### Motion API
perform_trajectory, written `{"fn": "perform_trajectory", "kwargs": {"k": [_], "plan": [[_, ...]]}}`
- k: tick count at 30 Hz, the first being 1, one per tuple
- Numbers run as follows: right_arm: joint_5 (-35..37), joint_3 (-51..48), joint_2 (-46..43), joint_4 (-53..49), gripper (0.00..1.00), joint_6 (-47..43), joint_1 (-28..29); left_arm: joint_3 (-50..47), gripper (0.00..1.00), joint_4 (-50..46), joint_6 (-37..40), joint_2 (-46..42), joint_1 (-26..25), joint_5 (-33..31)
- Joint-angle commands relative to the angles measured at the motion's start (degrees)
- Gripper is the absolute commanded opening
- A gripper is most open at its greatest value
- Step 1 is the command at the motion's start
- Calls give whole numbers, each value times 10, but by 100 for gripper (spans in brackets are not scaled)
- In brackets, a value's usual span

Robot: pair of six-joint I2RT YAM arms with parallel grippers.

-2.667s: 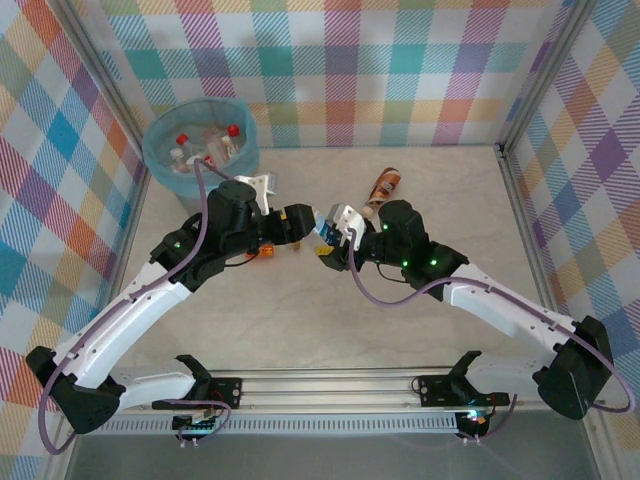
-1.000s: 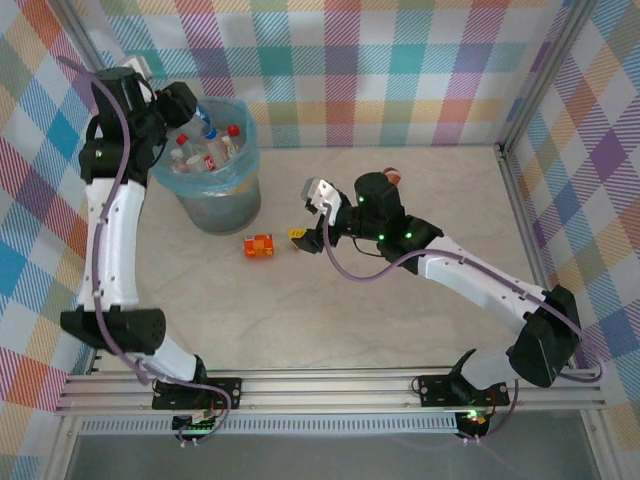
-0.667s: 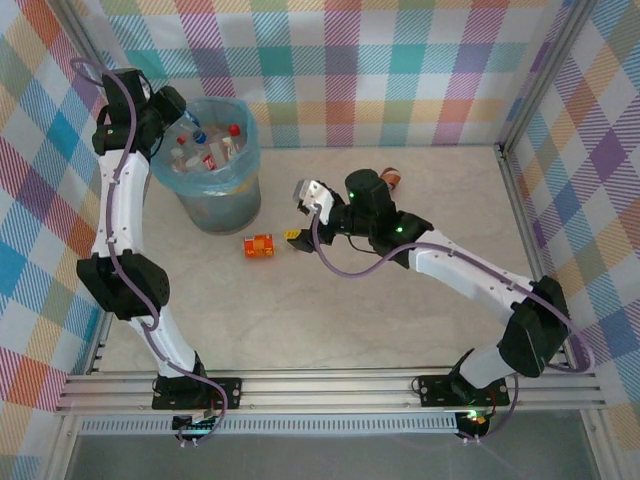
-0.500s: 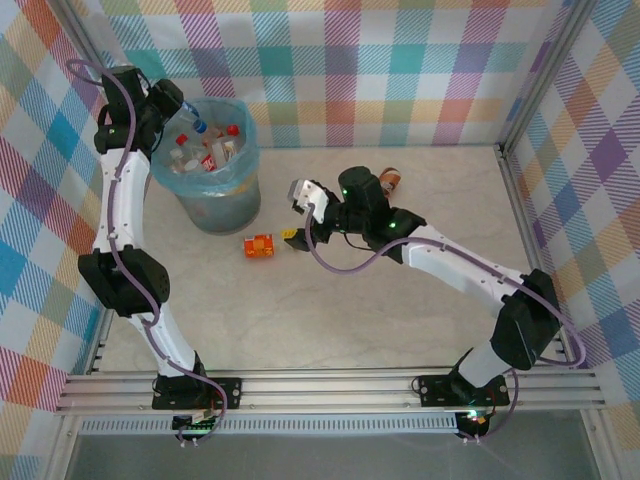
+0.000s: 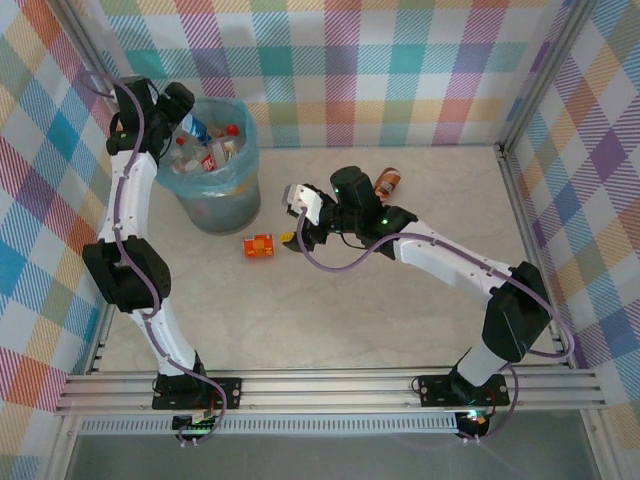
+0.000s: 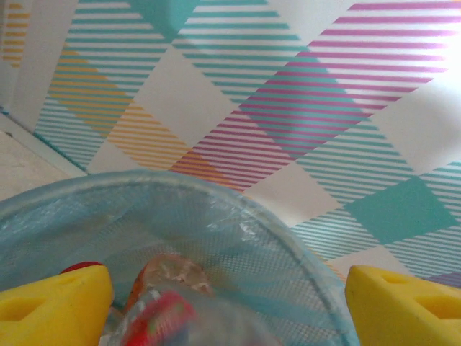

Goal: Put the plastic bottles in the bin

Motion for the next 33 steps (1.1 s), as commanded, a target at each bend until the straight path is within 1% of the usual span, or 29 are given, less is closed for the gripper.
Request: {"fn": "perform_trajectory", "kwargs": {"k": [1, 4, 6, 8, 10, 11, 13, 14, 16, 18, 20, 24, 28, 31, 33], "plan": [[-20, 17, 4, -6, 84, -15, 3, -18, 80, 10, 28, -43, -1, -22], [-21, 19, 6, -8, 84, -15, 3, -30, 72, -5, 45, -57, -1, -35], [-24, 19, 7, -7, 84, -15, 3, -40, 66, -14, 50, -64, -1, -29], [-27, 21, 8, -10, 84, -16, 3, -59, 64, -20, 53, -76, -1, -18], [-28, 22, 9, -13, 84, -16, 2, -85, 64, -17, 53, -96, -1, -9], [-29, 24, 9, -14, 84, -17, 2, -98, 65, -15, 55, -108, -1, -4], [-30, 23, 9, -15, 84, -16, 3, -110, 74, -20, 64, -129, -1, -2], [-32, 24, 10, -15, 84, -16, 3, -111, 75, -31, 70, -137, -1, -4], [-35, 26, 12, -15, 84, -14, 2, -105, 73, -55, 82, -145, -1, -5], [-39, 28, 15, -14, 84, -11, 3, -99, 69, -79, 94, -147, -1, -2], [-41, 29, 17, -10, 84, -8, 2, -95, 65, -103, 104, -142, -1, 3], [-48, 32, 21, -8, 83, 2, 3, -77, 57, -172, 127, -106, -2, 8], [-51, 31, 21, -11, 83, 8, 4, -77, 50, -209, 146, -70, -2, 13], [-50, 31, 19, -18, 83, 9, 4, -68, 48, -234, 159, -43, -1, 1], [-47, 31, 16, -22, 83, 10, 4, -57, 50, -244, 163, -31, -1, -12]]}}
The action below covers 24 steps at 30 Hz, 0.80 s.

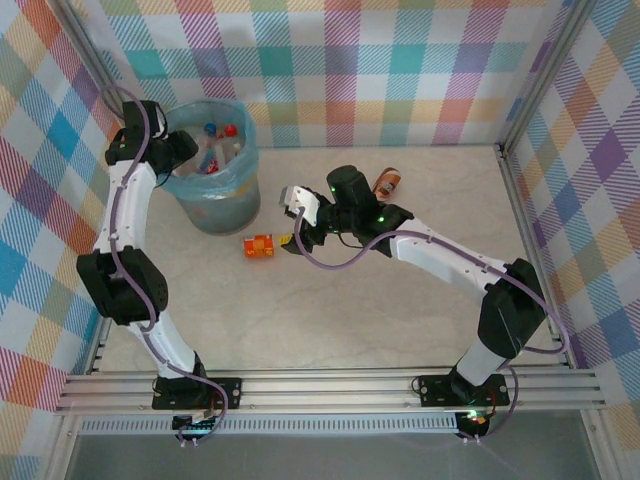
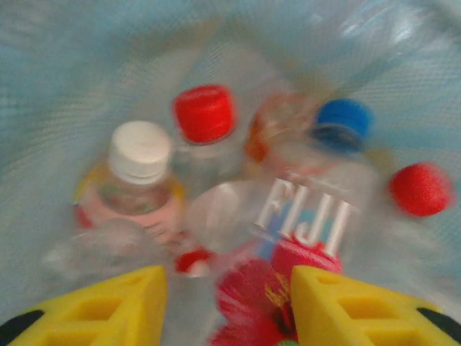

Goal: Put the plastic bottles in the bin

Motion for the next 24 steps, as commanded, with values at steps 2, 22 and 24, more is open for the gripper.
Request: {"fn": "perform_trajectory", "kwargs": {"k": [2, 22, 24], "plan": [[-14, 17, -4, -9, 83, 6, 4, 28, 51, -60, 19, 23, -1, -9], [220, 288, 137, -280, 100, 366, -133, 40, 64, 13, 106, -146, -73, 28], [242, 280, 145, -271, 100, 425, -166, -6, 64, 48, 132, -180, -108, 44]]}}
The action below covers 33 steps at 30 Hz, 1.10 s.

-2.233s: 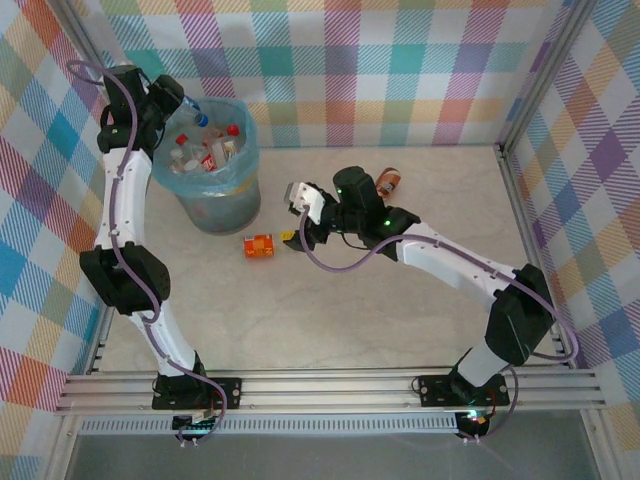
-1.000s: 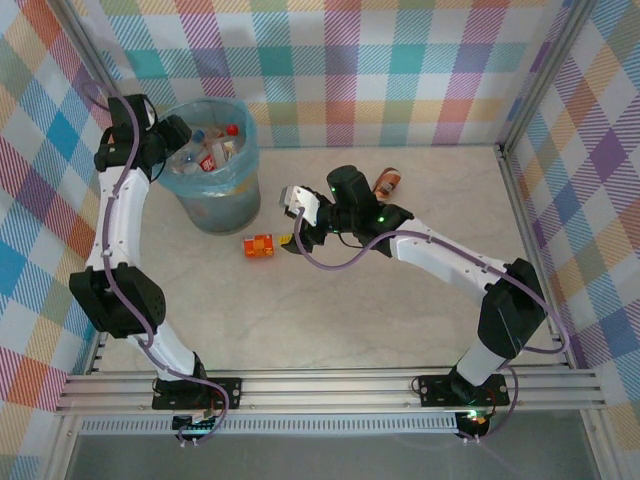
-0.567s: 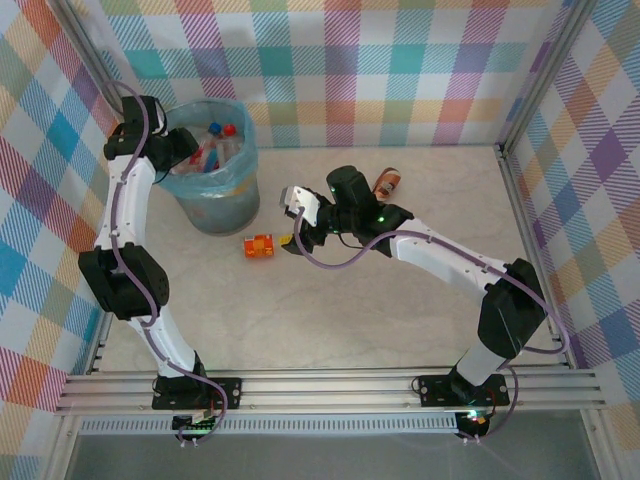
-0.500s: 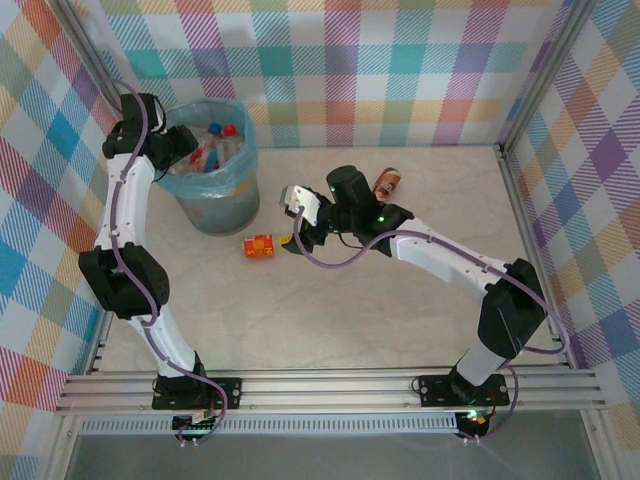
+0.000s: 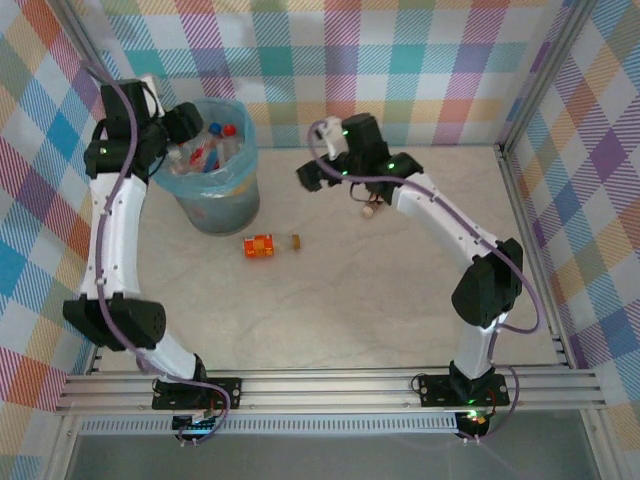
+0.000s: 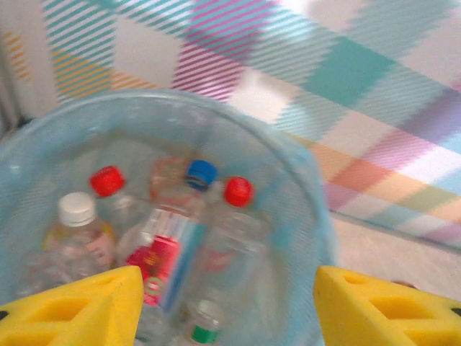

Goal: Put the plastic bottles in the bin

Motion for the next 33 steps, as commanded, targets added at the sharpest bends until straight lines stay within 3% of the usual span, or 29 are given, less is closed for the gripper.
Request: {"fn": "perform_trajectory", "kwargs": {"k": [1, 9, 15, 18, 23, 33], "plan": [[56, 0, 19, -62, 100, 161, -55, -67, 64, 74, 73, -58, -64, 24], [98, -16, 77, -53, 100, 240, -124, -196, 74, 153, 230, -97, -253, 68], [112, -23, 110, -28, 94, 245, -143, -265, 77, 222, 260, -65, -334, 136], [108, -17, 128, -35, 88, 268, -151, -272, 77, 239, 261, -33, -351, 154], [108, -17, 150, -33, 86, 289, -154, -275, 77, 282, 260, 11, -362, 179], [118, -28, 174, -33, 92, 327, -155, -271, 80, 346, 287, 96, -363, 197]]}}
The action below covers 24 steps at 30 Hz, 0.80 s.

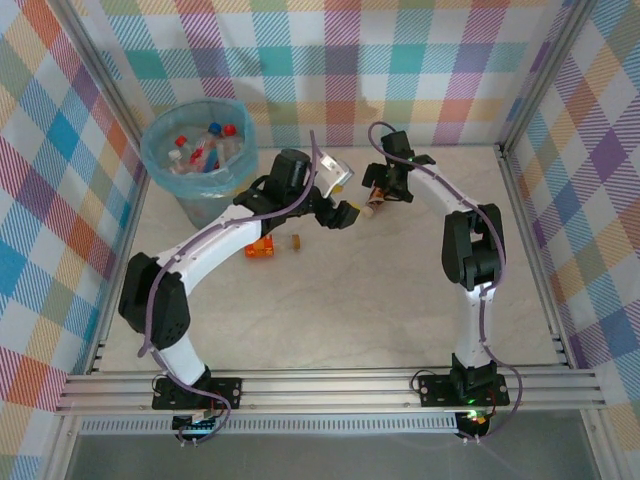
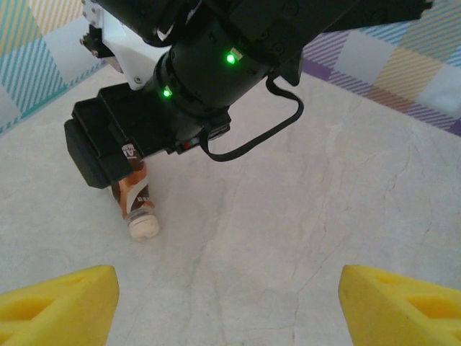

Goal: Put the plastic bottles in the bin

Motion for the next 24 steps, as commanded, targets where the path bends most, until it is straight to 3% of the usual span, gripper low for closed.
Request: {"fn": "perform_trajectory", "kwargs": {"k": [1, 15, 24], "plan": [[6, -3, 6, 6, 92, 23, -5, 8, 80, 37, 17, 25, -5, 21], [-38, -8, 26, 17, 86, 35, -8, 27, 80, 86, 21, 96, 2, 10], [-37, -14, 31, 7, 76, 37, -10, 46, 80, 123, -3, 131, 12, 2]]}}
